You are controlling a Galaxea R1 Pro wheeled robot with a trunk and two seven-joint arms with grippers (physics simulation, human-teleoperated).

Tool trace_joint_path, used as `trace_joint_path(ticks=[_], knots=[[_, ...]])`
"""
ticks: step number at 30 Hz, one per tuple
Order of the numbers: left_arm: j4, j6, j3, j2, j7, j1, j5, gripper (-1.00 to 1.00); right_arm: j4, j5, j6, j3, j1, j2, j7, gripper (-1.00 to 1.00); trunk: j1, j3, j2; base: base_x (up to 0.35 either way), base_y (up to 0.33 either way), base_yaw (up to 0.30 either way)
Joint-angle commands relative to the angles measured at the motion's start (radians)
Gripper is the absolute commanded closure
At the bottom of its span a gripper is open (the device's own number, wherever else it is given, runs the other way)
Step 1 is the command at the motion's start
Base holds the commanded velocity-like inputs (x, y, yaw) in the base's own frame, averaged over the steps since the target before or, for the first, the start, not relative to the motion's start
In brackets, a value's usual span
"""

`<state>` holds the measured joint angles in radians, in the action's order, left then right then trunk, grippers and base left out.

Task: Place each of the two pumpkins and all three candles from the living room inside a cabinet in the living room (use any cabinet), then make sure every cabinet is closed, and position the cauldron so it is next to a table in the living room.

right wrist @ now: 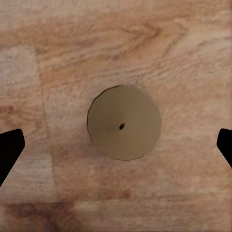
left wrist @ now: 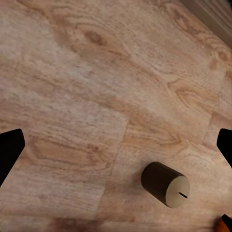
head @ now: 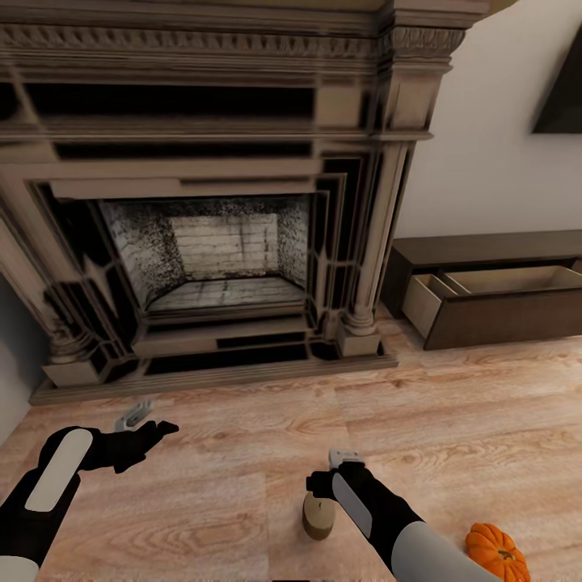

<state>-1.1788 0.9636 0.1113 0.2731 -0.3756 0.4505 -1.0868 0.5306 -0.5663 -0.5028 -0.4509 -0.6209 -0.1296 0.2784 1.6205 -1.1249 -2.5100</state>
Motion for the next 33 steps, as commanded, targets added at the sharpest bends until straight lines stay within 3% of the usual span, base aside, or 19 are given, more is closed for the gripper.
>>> trace_joint_path(ticks=[1,33], knots=[[-0.001,0.003,0.001,0.0,-0.01,0.001,-0.011,-1.0,0.002,-0.01,-0.002,-0.006,-0.001,0.001,0.009,-1.0,0.0,-0.005,-0.001,0.0,0.0,0.0],[-0.001,0.003,0.001,0.0,-0.009,0.001,-0.013,-1.0,0.002,-0.01,-0.002,-0.006,0.0,0.001,0.002,-1.0,0.015,-0.129,-0.008,0.0,0.0,0.0]])
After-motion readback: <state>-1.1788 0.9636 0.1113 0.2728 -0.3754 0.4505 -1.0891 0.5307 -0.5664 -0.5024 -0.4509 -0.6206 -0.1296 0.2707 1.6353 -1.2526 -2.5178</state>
